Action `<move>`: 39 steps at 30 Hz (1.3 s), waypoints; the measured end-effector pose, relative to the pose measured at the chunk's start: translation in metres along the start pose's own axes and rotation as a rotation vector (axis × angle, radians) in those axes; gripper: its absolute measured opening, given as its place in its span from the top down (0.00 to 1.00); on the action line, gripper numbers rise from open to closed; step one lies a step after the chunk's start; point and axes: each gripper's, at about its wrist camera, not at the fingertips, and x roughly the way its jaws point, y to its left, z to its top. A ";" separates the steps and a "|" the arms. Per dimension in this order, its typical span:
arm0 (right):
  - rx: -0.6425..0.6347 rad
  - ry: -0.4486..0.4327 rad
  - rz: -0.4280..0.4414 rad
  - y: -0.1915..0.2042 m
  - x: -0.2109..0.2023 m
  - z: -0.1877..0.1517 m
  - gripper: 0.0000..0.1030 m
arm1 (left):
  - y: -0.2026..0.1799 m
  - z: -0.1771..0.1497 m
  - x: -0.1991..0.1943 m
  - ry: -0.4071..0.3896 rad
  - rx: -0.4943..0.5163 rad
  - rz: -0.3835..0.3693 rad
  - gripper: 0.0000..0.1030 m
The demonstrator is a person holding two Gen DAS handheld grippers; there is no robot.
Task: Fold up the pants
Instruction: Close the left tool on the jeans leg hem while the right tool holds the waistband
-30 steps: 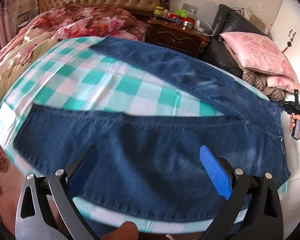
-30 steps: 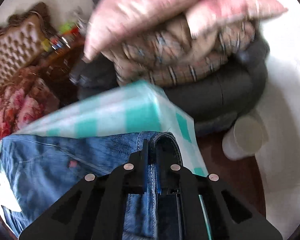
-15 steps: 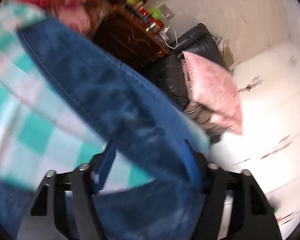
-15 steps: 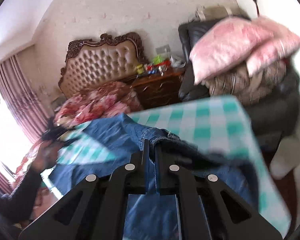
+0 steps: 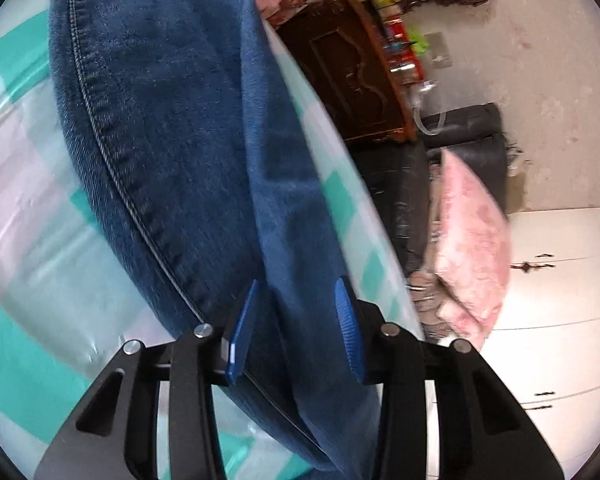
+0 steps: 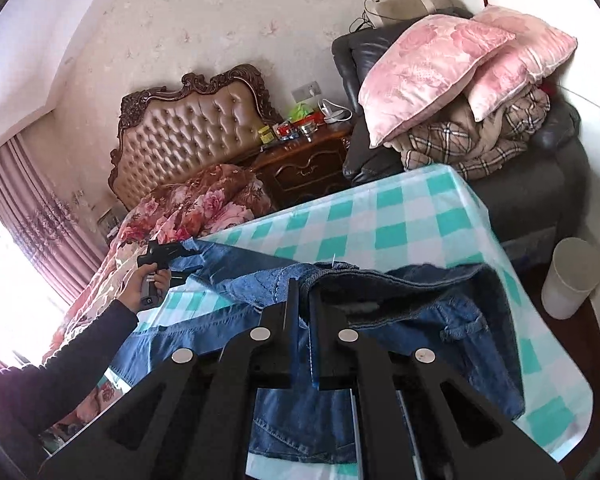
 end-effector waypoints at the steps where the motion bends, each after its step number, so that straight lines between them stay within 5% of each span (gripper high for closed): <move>1: 0.003 0.000 0.004 0.000 -0.001 0.003 0.95 | 0.002 0.003 0.005 0.004 -0.012 0.000 0.63; 4: 0.001 0.003 -0.001 -0.004 0.000 0.008 0.95 | 0.010 0.015 0.015 0.008 -0.054 -0.014 0.80; 5: 0.005 0.006 -0.004 -0.007 0.000 0.011 0.95 | 0.011 0.018 0.015 0.007 -0.064 -0.014 0.96; 9: 0.034 0.022 -0.023 -0.028 -0.005 0.016 0.95 | -0.005 0.006 -0.033 -0.063 -0.008 -0.093 0.98; 12: 0.079 0.029 -0.042 -0.053 -0.013 0.015 0.95 | -0.018 -0.045 -0.116 -0.157 0.086 -0.104 0.98; 16: 0.284 0.121 -0.071 -0.109 -0.015 -0.005 0.94 | 0.020 -0.171 -0.206 -0.208 0.169 -0.071 0.98; 18: 0.380 0.184 -0.153 -0.137 -0.010 -0.028 0.83 | 0.051 -0.221 -0.215 -0.186 0.165 -0.037 0.98; 22: 0.547 0.240 -0.254 -0.172 -0.005 -0.074 0.82 | 0.113 -0.279 -0.195 -0.127 0.083 0.013 0.98; 26: 0.633 0.204 -0.281 -0.170 -0.017 -0.098 0.75 | 0.131 -0.286 -0.194 -0.147 0.063 -0.010 0.98; 29: 0.658 0.174 -0.238 -0.156 -0.021 -0.110 0.52 | 0.126 -0.280 -0.193 -0.151 0.079 -0.028 0.98; 39: 0.741 0.128 -0.229 -0.149 0.008 -0.117 0.52 | 0.137 -0.281 -0.197 -0.162 0.055 -0.067 0.98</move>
